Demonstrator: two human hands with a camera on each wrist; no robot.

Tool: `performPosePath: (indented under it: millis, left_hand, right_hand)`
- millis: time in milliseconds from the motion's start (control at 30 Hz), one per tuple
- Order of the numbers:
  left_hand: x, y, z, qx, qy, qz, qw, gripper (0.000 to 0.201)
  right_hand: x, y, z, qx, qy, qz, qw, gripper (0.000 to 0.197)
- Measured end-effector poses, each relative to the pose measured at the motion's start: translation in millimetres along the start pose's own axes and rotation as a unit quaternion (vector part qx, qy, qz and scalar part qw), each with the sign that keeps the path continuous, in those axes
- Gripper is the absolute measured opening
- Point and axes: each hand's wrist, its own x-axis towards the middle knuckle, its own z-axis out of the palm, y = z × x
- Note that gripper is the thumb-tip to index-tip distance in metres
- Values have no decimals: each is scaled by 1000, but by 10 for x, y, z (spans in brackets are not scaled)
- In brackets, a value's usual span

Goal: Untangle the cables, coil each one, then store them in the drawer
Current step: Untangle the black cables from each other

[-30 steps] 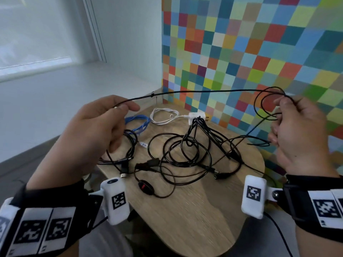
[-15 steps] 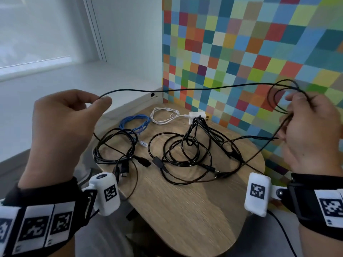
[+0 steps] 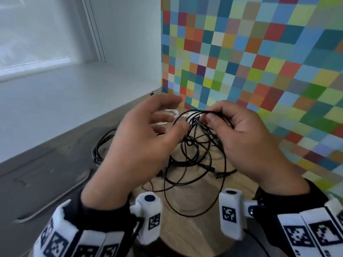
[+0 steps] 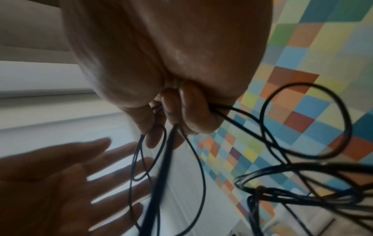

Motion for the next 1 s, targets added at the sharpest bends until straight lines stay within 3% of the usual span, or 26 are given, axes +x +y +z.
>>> performPosePath:
  millis: [67,133,267,367,467,633,700,833,933,1000]
  left_hand:
    - [-24,-17,70,0,-41,21,999,53]
    - [-42,-28,112,2,-63,35,997,57]
    - [-38,12,115,-39,-78,51,995,25]
    - [-27,19,64,-71,-62,35,995,15]
    - [-20,-11,22,-62,-24,14,998,12]
    - [53,-14,-153,-97,116,23,988,29]
    - [77,-24,-213,-94,157,28,983,27]
    - [120,-84,-315,-95,226,27,969,18]
    - [142,-107,-405,-84,258,31,962,14]
    - [136,-130,-432,-37,243,28,969,18]
  right_hand:
    - [-28,-95,60,15,-30,-20,999,15]
    - [-51,-171,83,39,-57,-38,997,18]
    - [-81,-230,-4,91,-100,-34,990,22]
    - [-68,-221,-82,94,-109,-17,989,13]
    - [-56,-197,-138,88,-83,-6,993,15]
    - [-28,-104,-354,29,-32,-16,999,17]
    - [-12,-50,-411,29,-25,-15,999,9]
    - [8,27,-463,-28,-14,15,999,14]
    - [15,48,-485,14,13,35,999,14]
    - [18,23,-470,89,32,45,995,11]
